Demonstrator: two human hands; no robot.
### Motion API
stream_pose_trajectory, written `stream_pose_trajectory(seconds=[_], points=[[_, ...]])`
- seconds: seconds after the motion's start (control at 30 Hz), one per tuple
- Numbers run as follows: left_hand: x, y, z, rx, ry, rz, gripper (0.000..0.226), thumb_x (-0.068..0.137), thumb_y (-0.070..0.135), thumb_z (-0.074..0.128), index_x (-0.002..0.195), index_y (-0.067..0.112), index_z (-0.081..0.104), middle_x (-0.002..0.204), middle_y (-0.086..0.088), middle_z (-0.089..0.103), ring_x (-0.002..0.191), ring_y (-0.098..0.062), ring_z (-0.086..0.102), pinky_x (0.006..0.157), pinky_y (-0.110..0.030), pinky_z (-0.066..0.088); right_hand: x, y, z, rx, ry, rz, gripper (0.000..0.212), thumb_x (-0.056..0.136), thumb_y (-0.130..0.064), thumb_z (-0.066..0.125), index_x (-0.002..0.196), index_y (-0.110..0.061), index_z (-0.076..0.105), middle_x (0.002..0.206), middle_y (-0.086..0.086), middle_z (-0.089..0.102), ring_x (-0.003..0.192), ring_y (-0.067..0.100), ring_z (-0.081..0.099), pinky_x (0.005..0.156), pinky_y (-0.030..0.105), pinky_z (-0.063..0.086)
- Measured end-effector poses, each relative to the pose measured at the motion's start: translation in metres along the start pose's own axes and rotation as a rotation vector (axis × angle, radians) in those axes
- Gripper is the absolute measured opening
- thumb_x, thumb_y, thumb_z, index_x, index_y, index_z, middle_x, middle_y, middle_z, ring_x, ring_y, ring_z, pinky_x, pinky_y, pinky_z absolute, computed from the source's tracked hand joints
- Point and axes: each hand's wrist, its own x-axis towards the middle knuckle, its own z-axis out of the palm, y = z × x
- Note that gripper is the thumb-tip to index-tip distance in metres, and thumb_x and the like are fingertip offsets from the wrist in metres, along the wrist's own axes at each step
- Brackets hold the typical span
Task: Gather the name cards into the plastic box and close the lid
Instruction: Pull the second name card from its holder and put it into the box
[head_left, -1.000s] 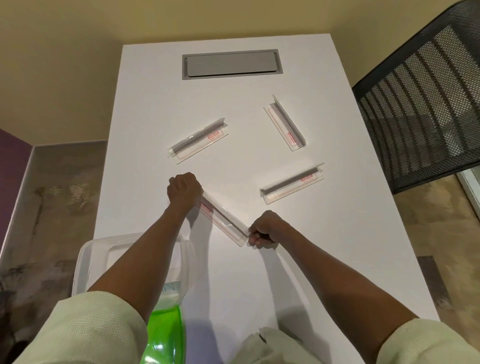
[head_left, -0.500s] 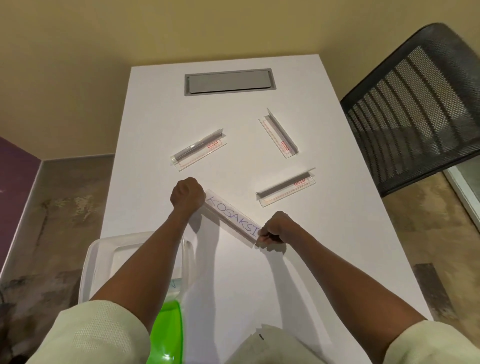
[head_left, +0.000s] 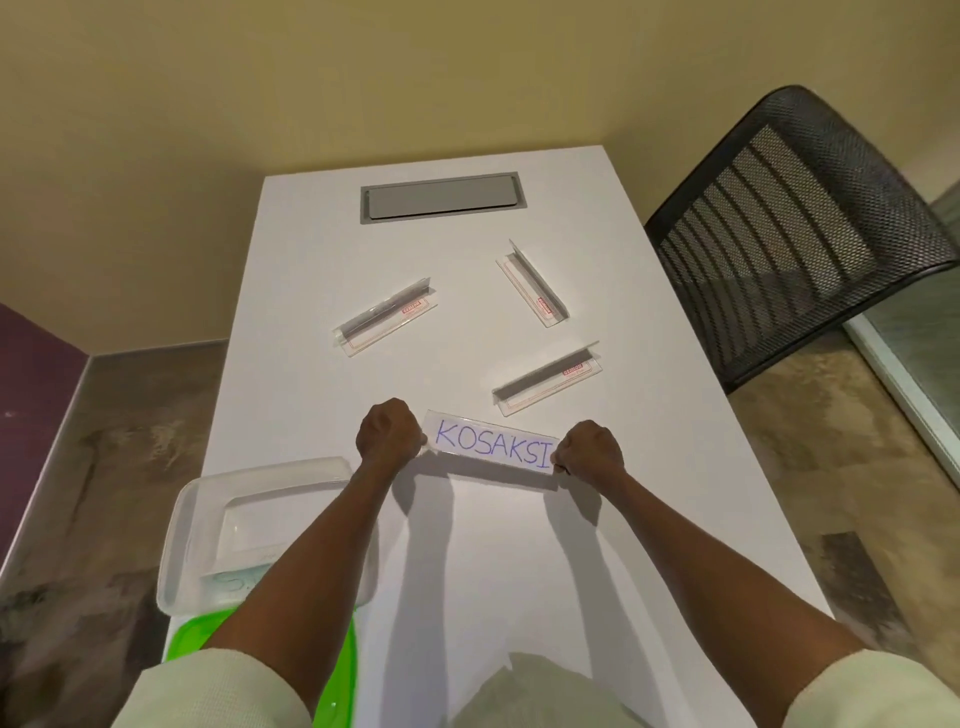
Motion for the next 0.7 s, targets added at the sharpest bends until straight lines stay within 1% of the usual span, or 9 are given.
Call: stream_pose_trajectory(seconds=[0.03,0.07,0.13,0.2,0.3,0.4,0.5,0.6,0.7], points=[[-0.004,-0.001,0.005,-0.014,0.002,0.002,0.009,0.076,0.014,0.073,0.084,0.01,0.076,0.086,-0.011,0.075,0.082,-0.03,0.07,0.071,-0.029,0.052,0.0,0.005,0.0,0.001,0.042,-0.008,0.016,0.083,-0.017,0.061,0.088,-0.006,0.072,0.089,0.011,0.071,0.086,0.028,0.068,0.076,0.032,0.055],[-0.008,-0.003,0.01,-0.033,0.006,0.005,0.008,0.077,0.011,0.069,0.08,0.009,0.076,0.083,-0.01,0.075,0.08,-0.029,0.07,0.071,-0.029,0.052,-0.002,0.009,0.001,0.001,0.102,-0.022,0.017,0.084,-0.017,0.061,0.088,-0.004,0.072,0.09,0.012,0.071,0.088,0.029,0.067,0.073,0.03,0.053],[-0.014,-0.005,0.022,-0.072,0.026,0.001,0.016,0.078,0.006,0.06,0.072,0.009,0.075,0.071,-0.006,0.072,0.079,-0.029,0.07,0.069,-0.027,0.051,-0.006,0.016,0.005,-0.004,0.224,-0.06,0.016,0.082,-0.016,0.06,0.083,-0.004,0.071,0.088,0.011,0.071,0.085,0.028,0.066,0.063,0.025,0.044],[-0.02,-0.007,0.031,-0.099,0.047,0.001,0.023,0.079,0.005,0.055,0.067,0.01,0.074,0.067,-0.004,0.07,0.078,-0.029,0.069,0.067,-0.027,0.047,-0.009,0.023,0.008,0.0,0.294,-0.09,0.014,0.081,-0.015,0.059,0.076,-0.007,0.07,0.084,0.009,0.072,0.079,0.027,0.064,0.061,0.024,0.04],[-0.025,-0.01,0.043,-0.096,0.071,0.037,0.022,0.077,0.008,0.054,0.071,0.01,0.075,0.08,-0.009,0.072,0.078,-0.031,0.066,0.067,-0.027,0.043,-0.012,0.032,0.011,0.008,0.351,-0.11,0.013,0.078,-0.017,0.058,0.071,-0.011,0.068,0.079,0.007,0.071,0.074,0.026,0.062,0.058,0.026,0.041],[-0.027,-0.014,0.056,-0.066,0.096,0.071,0.017,0.08,0.012,0.058,0.077,0.009,0.075,0.088,-0.012,0.072,0.078,-0.031,0.062,0.067,-0.027,0.041,-0.011,0.042,0.015,-0.004,0.386,-0.134,0.016,0.077,-0.019,0.055,0.069,-0.01,0.066,0.073,0.006,0.069,0.072,0.027,0.061,0.057,0.028,0.041],[-0.025,-0.019,0.067,0.01,0.111,0.118,0.016,0.084,0.016,0.06,0.087,0.012,0.074,0.097,-0.012,0.07,0.093,-0.033,0.063,0.073,-0.031,0.047,-0.007,0.05,0.019,-0.008,0.402,-0.169,0.017,0.079,-0.021,0.056,0.069,-0.01,0.064,0.071,0.006,0.068,0.07,0.026,0.058,0.056,0.028,0.037],[-0.024,-0.024,0.076,0.059,0.111,0.141,0.017,0.084,0.018,0.058,0.089,0.015,0.074,0.098,-0.009,0.07,0.095,-0.031,0.062,0.07,-0.031,0.044,-0.004,0.055,0.021,0.001,0.406,-0.184,0.018,0.08,-0.02,0.056,0.067,-0.009,0.062,0.067,0.006,0.066,0.067,0.026,0.055,0.055,0.028,0.032],[-0.025,-0.029,0.081,0.084,0.105,0.162,0.016,0.082,0.014,0.058,0.083,0.015,0.074,0.095,-0.007,0.07,0.093,-0.029,0.06,0.066,-0.028,0.04,-0.001,0.058,0.023,0.005,0.406,-0.205,0.017,0.079,-0.018,0.057,0.065,-0.007,0.06,0.063,0.008,0.063,0.062,0.026,0.052,0.053,0.028,0.029]])
